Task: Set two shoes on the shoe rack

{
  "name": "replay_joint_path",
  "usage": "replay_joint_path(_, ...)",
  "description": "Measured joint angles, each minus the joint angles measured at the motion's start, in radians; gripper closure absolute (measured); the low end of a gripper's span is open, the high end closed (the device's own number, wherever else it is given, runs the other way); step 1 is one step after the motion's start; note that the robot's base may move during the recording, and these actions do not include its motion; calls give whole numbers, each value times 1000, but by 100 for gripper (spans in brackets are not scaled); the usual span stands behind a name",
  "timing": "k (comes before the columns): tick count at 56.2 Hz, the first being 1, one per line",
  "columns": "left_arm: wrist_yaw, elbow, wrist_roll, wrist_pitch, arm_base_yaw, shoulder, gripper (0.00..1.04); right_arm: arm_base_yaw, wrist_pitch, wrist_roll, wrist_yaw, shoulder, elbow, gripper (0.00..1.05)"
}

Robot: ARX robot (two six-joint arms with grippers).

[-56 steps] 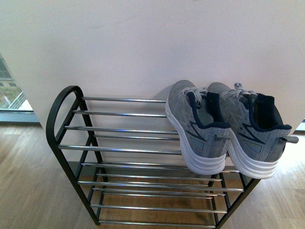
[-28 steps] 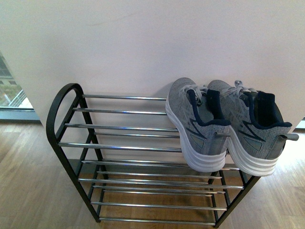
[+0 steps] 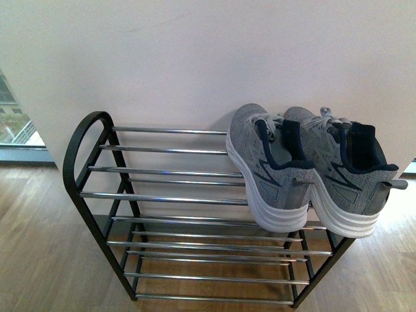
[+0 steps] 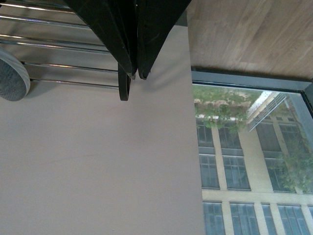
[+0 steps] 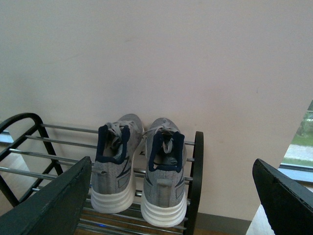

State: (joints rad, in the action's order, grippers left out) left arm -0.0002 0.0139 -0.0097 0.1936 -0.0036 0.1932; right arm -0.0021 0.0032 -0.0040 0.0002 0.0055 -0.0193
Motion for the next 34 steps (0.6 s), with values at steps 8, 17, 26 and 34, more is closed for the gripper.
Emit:
replay_joint_path(8, 0, 0, 0, -163, 0, -127, 104, 0, 0, 0, 0, 0, 0, 9)
replay_joint_path(17, 0, 0, 0, -194, 1, -176, 104, 0, 0, 0, 0, 0, 0, 9)
replay_joint_path(26, 0, 0, 0, -194, 1, -177, 84, 0, 0, 0, 0, -1, 0, 9)
replay_joint_path(34, -3, 0, 0, -194, 1, -177, 61, 0, 0, 0, -5, -1, 0, 9)
